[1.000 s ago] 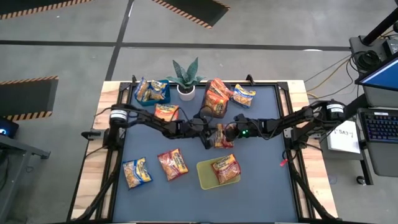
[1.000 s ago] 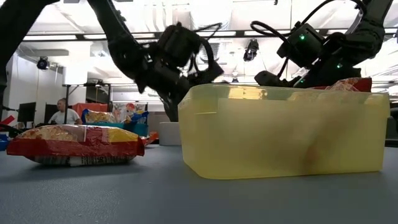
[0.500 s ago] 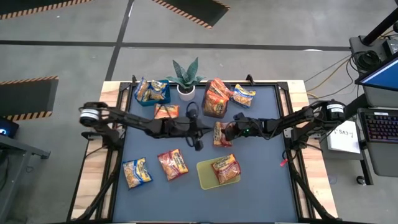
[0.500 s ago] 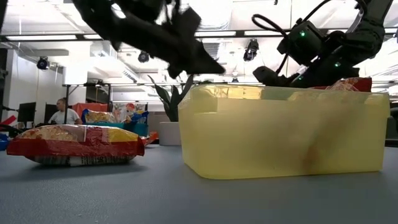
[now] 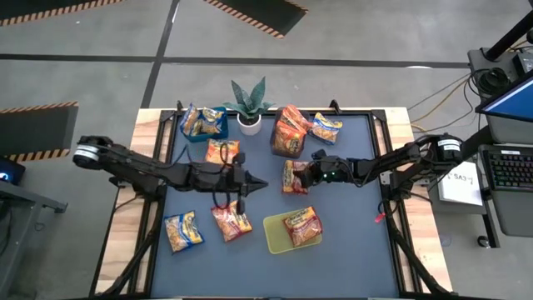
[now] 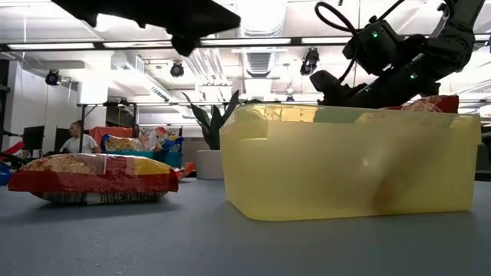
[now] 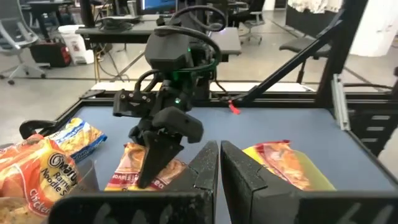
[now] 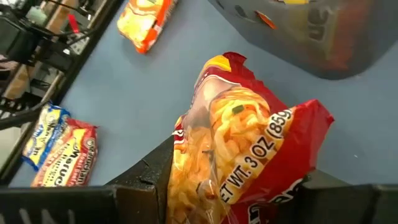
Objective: Sort Maruchan noodles
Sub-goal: Put the red bag into the yellow bin
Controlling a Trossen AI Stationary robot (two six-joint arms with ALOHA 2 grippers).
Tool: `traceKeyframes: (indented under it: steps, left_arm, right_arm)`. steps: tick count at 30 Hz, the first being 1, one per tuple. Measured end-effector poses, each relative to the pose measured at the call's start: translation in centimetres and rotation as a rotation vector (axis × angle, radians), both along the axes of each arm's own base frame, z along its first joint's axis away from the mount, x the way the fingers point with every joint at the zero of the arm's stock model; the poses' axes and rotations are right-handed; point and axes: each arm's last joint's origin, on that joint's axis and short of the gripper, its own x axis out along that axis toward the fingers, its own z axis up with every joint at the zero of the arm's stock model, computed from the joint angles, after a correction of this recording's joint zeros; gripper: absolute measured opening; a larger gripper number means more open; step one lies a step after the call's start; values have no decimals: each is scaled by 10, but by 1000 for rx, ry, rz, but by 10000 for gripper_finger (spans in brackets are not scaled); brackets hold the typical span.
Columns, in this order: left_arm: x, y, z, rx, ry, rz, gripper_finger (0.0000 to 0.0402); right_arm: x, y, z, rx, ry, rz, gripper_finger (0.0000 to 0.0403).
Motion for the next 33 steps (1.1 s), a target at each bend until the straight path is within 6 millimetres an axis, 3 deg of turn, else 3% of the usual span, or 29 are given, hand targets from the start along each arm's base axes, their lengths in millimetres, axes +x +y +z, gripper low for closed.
traceKeyframes:
  steps: [7,18,24,33]
  left_arm:
    - [-18,0,0,-2,-14,-11,0]
    - [-38,6,4,89,-27,74,0]
    - [-43,7,8,84,-24,78,0]
    - [-39,4,0,59,23,74,0]
  right_arm:
    - [14,6,19,-58,-71,53,153]
    - [41,50,100,-195,-254,235,153]
    - [37,88,140,-208,-68,355,153]
    - [23,143,181,-6,286,402,153]
